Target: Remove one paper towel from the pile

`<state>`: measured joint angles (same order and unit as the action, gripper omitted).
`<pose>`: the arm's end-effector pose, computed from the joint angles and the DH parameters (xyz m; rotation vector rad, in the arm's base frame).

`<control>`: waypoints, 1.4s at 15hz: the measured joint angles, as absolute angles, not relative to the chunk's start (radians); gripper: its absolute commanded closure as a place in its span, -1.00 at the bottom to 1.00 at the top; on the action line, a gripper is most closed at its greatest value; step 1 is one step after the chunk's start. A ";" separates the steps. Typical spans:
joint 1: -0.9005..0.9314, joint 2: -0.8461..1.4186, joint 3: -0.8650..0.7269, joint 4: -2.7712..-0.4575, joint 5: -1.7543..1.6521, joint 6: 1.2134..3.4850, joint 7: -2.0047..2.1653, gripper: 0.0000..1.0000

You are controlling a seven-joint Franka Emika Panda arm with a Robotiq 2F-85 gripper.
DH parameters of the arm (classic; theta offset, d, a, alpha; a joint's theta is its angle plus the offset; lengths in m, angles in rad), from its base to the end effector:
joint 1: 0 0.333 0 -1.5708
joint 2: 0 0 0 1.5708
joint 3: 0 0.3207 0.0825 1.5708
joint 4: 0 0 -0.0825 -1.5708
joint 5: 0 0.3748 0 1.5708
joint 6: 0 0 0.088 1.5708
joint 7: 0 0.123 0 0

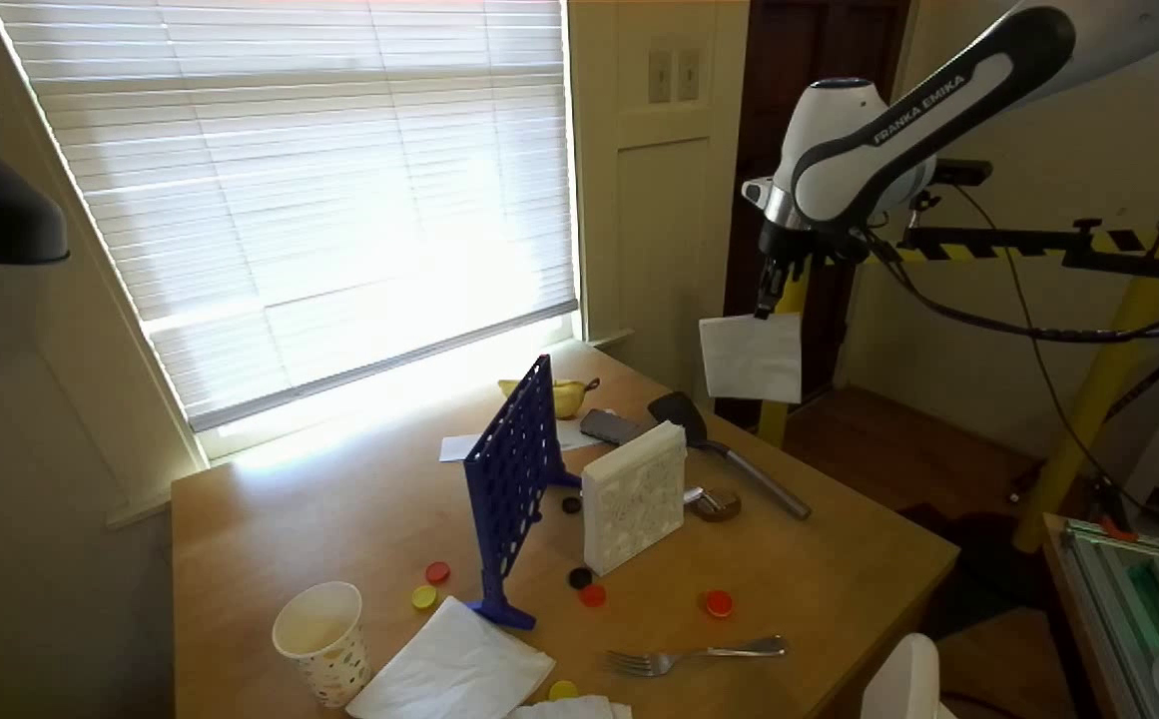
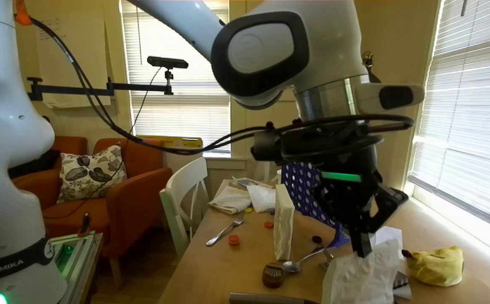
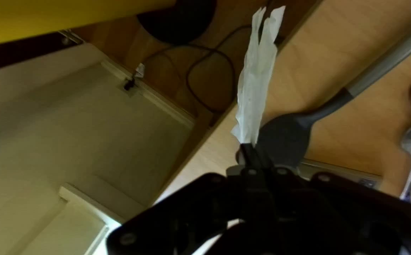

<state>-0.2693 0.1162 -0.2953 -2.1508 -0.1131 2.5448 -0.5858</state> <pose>0.4896 -0.3067 0.3736 2.8811 0.1622 0.2563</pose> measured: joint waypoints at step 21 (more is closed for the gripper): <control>-0.181 0.530 -0.110 -1.825 -0.261 2.711 -0.171 0.99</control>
